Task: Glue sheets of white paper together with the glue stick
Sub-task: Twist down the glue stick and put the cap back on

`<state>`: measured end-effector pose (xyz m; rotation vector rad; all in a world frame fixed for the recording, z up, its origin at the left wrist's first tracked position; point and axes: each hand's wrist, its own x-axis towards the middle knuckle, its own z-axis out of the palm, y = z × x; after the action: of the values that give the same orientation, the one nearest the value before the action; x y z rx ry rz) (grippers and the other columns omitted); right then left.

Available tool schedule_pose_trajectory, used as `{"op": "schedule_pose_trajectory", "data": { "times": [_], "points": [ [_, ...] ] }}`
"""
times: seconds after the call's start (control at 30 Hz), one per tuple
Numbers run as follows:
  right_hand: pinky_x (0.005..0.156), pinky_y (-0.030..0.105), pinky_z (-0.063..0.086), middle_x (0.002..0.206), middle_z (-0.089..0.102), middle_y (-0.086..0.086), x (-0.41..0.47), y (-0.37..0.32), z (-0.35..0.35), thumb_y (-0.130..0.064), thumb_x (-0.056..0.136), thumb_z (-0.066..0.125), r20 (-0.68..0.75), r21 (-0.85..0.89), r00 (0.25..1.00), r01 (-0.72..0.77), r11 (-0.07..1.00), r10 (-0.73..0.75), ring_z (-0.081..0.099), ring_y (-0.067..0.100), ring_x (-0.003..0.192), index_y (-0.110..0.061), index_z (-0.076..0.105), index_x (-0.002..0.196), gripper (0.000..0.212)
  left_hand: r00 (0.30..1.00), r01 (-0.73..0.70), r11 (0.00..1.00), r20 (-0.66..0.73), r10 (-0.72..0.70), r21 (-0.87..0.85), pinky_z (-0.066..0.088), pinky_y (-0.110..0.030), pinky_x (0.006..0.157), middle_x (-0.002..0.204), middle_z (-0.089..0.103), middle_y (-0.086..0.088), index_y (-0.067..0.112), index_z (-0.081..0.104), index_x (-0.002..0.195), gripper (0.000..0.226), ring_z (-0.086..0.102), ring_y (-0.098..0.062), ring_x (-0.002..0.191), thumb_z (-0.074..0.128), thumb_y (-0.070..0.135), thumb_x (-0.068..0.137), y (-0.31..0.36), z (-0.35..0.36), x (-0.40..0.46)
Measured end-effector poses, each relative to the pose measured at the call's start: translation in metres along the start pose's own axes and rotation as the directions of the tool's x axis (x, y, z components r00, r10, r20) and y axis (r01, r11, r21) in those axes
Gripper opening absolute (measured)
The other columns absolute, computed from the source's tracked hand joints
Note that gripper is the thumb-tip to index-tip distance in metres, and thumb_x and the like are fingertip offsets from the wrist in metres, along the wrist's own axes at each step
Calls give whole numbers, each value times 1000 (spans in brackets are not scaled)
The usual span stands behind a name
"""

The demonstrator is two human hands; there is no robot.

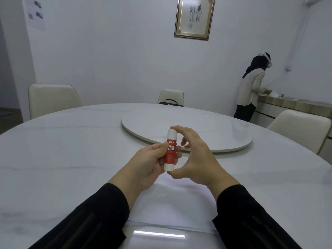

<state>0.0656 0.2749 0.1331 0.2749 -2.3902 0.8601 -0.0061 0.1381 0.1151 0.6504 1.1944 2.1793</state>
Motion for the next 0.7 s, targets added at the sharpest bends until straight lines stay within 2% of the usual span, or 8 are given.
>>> {"op": "schedule_pose_trajectory", "data": {
  "times": [0.1,0.17,0.23,0.3,0.37,0.47,0.6,0.7],
  "points": [
    [92,13,37,133,32,-28,0,5,4,-14,50,89,34,-3,999,-39,999,39,39,2,116,-44,28,139,112,998,-44,995,-37,48,84,54,-26,72,99,74,-6,6,65,106,25,69,-14,86,49,20,95,-3,-1,4],
    [100,22,37,141,25,-30,-1,9,4,-17,49,92,41,19,995,-89,996,88,33,3,127,-53,18,141,124,994,-67,980,-68,82,188,48,-23,76,101,74,-1,11,66,107,23,67,-8,90,50,23,94,0,-3,8],
    [97,22,38,145,24,-26,-4,14,2,-19,50,92,21,67,985,-171,983,170,37,-2,124,-57,12,141,126,992,-74,960,-83,99,270,47,-22,76,101,74,1,15,66,104,20,65,-8,92,51,22,94,5,-7,16],
    [86,13,38,138,33,-25,-6,22,-1,-21,59,88,-33,84,967,-248,965,252,43,-6,112,-48,18,144,114,991,-56,946,-98,91,319,49,-21,76,100,71,1,18,64,101,15,64,-10,94,51,21,94,9,-10,24],
    [72,9,38,125,47,-20,-7,30,-1,-22,70,82,-93,75,940,-323,944,329,49,-4,99,-36,33,142,88,991,-45,940,-104,85,339,52,-20,73,97,69,1,15,63,106,17,64,-9,91,51,18,95,6,-14,31],
    [63,8,37,107,59,-15,-6,38,3,-23,79,74,-68,38,909,-410,911,412,54,3,86,-25,52,132,57,990,-26,931,-118,74,365,53,-20,72,97,67,-1,9,61,113,21,64,-10,88,49,13,96,-9,-19,40],
    [64,10,38,101,60,-14,-4,41,6,-19,81,71,-55,5,900,-432,902,431,54,2,80,-23,57,127,49,991,-40,916,-99,86,399,53,-21,78,99,67,-2,14,65,102,17,65,-11,90,50,9,95,-15,-21,49],
    [67,14,38,98,60,-14,-4,44,6,-15,82,69,-71,-36,889,-455,890,451,52,-1,74,-22,60,123,43,991,-51,906,-90,97,421,52,-23,84,102,67,-3,12,65,103,17,65,-12,92,51,6,94,-19,-23,53]
  ]
}}
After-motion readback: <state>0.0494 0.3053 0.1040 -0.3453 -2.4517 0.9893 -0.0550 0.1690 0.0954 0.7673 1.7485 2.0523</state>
